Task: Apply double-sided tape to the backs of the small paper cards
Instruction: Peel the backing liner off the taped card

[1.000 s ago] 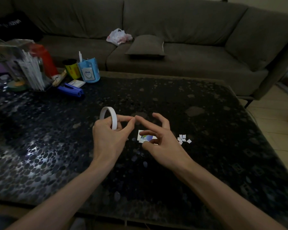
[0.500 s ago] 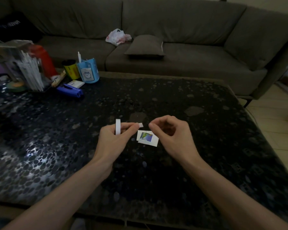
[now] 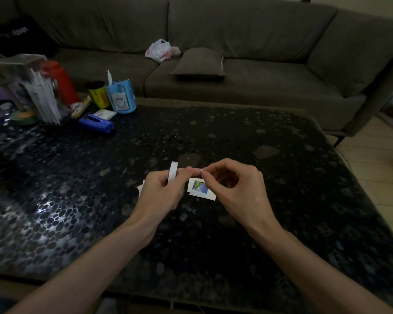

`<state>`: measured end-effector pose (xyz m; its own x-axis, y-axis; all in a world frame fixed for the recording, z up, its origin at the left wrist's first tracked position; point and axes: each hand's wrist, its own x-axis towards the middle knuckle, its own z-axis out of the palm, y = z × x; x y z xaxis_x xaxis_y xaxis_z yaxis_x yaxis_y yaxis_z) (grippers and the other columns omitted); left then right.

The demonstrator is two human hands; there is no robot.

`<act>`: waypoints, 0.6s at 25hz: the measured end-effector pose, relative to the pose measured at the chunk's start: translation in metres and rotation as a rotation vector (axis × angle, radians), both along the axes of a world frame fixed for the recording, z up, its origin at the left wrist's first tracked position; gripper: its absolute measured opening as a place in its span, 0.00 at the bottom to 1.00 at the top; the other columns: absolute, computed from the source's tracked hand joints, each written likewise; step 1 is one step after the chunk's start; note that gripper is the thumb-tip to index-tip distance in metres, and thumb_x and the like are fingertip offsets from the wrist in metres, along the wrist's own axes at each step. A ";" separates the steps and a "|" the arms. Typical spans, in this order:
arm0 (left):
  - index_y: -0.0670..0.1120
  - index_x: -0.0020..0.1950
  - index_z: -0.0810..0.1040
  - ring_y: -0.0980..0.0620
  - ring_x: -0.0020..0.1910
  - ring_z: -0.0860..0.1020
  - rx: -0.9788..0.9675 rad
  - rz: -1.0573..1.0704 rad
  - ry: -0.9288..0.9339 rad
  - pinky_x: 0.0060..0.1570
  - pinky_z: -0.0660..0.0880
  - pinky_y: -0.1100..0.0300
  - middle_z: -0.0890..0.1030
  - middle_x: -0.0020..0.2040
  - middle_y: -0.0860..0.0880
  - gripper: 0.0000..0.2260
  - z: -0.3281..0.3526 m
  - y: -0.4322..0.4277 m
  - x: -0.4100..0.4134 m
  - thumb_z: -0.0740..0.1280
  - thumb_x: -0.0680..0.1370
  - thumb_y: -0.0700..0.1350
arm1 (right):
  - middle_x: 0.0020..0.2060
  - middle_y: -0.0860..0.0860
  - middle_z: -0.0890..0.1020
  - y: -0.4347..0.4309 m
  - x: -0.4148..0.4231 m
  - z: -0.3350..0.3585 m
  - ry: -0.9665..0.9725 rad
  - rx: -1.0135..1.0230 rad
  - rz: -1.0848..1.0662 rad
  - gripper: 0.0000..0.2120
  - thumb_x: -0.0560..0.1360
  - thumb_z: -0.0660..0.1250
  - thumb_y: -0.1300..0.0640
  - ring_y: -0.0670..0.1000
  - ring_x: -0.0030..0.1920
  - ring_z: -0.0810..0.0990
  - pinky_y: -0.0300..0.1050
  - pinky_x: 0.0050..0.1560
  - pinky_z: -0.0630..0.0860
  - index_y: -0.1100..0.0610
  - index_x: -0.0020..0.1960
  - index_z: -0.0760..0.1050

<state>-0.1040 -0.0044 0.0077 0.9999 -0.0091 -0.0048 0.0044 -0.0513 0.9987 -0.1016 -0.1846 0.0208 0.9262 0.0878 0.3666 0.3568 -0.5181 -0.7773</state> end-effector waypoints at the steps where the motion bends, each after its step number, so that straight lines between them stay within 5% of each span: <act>1: 0.56 0.51 0.89 0.59 0.25 0.64 0.001 -0.013 -0.023 0.25 0.63 0.68 0.66 0.26 0.56 0.12 0.001 -0.001 -0.001 0.67 0.81 0.58 | 0.41 0.40 0.85 0.000 0.000 0.000 0.004 0.013 -0.009 0.03 0.78 0.74 0.53 0.39 0.45 0.84 0.35 0.46 0.80 0.47 0.51 0.84; 3: 0.56 0.51 0.89 0.60 0.25 0.66 0.017 -0.031 -0.096 0.26 0.65 0.70 0.68 0.26 0.60 0.11 0.003 -0.002 -0.004 0.68 0.80 0.57 | 0.41 0.40 0.85 -0.001 0.001 0.000 0.019 0.053 -0.019 0.03 0.78 0.75 0.53 0.40 0.44 0.85 0.38 0.47 0.82 0.48 0.51 0.84; 7: 0.44 0.58 0.87 0.69 0.32 0.79 0.098 -0.049 -0.292 0.35 0.71 0.78 0.81 0.31 0.64 0.09 0.006 -0.008 -0.008 0.67 0.83 0.41 | 0.41 0.40 0.85 -0.002 0.002 0.001 0.039 0.064 -0.032 0.04 0.77 0.74 0.53 0.40 0.44 0.85 0.41 0.49 0.84 0.48 0.51 0.85; 10: 0.47 0.58 0.87 0.62 0.46 0.85 0.100 -0.058 -0.286 0.47 0.77 0.72 0.88 0.46 0.57 0.09 0.007 -0.007 -0.008 0.68 0.82 0.41 | 0.42 0.39 0.85 -0.003 0.001 0.002 0.033 0.027 -0.030 0.05 0.77 0.73 0.53 0.37 0.45 0.85 0.39 0.51 0.84 0.48 0.52 0.85; 15: 0.50 0.58 0.86 0.57 0.52 0.86 0.072 -0.069 -0.282 0.52 0.78 0.70 0.88 0.50 0.56 0.09 0.007 -0.007 -0.009 0.69 0.82 0.40 | 0.42 0.40 0.86 -0.005 0.001 0.003 0.053 0.098 0.007 0.03 0.77 0.74 0.53 0.39 0.44 0.86 0.36 0.49 0.83 0.47 0.51 0.85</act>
